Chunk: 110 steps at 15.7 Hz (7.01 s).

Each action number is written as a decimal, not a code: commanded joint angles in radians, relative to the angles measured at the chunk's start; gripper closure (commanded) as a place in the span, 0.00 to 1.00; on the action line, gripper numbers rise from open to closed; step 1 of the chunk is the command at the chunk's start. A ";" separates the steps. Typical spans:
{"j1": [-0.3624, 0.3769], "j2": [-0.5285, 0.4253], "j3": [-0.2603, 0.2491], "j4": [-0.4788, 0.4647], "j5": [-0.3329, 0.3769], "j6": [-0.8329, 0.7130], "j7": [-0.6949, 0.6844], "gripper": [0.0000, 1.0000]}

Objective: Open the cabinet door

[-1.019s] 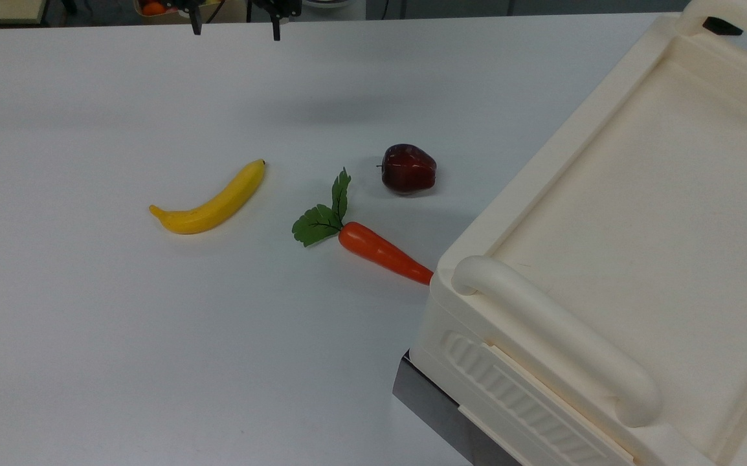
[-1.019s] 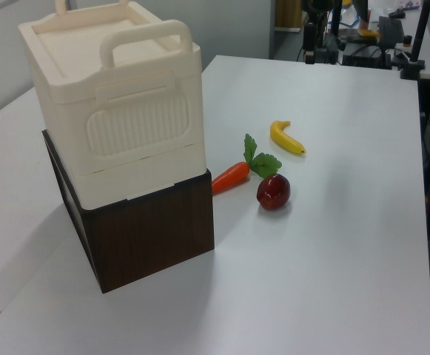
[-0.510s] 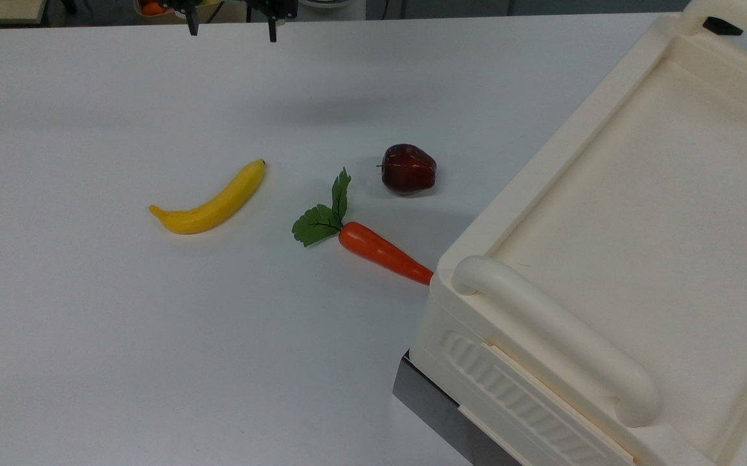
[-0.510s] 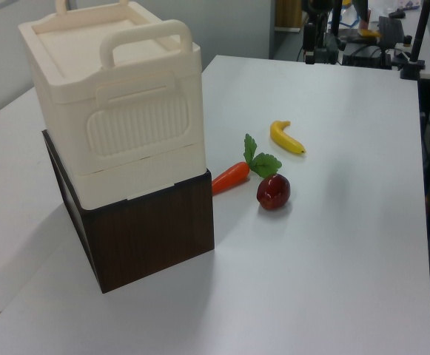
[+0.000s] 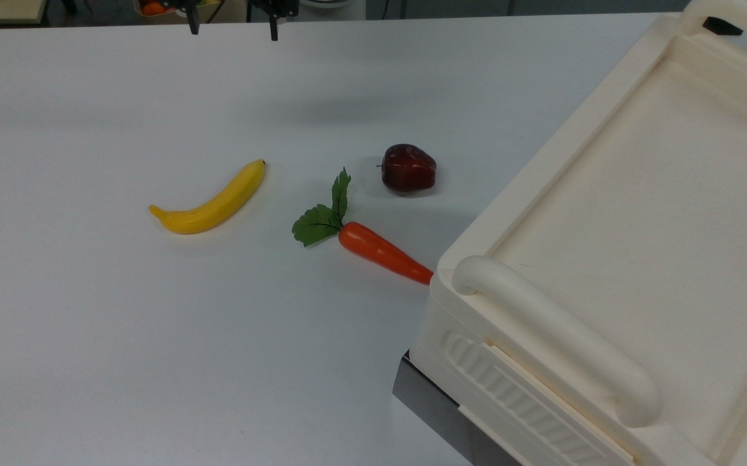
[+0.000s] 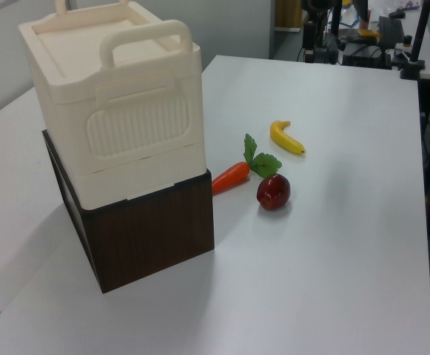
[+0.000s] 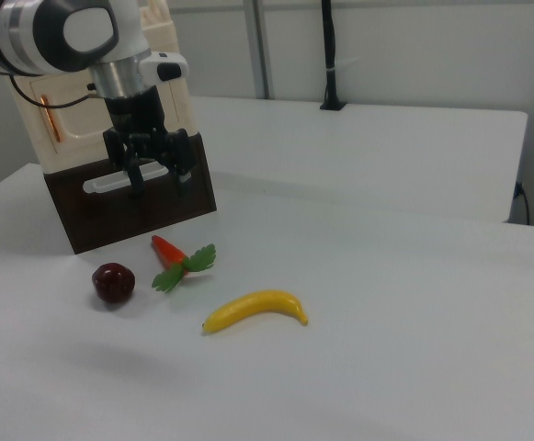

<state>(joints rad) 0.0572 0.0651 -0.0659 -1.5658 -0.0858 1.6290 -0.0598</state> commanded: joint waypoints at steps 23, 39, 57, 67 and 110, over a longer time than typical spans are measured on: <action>0.317 0.113 0.141 0.059 0.078 0.604 -0.006 0.00; 0.302 0.176 0.196 0.056 0.097 0.790 -0.043 0.49; 0.257 0.122 0.206 0.063 0.268 0.663 -0.267 0.64; 0.250 0.137 0.207 0.082 0.270 0.677 -0.301 0.70; -0.052 -0.040 0.209 0.088 0.224 0.137 -0.298 0.00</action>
<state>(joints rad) 0.0577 0.0670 0.1396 -1.4910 0.1571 1.8538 -0.3435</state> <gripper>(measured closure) 0.383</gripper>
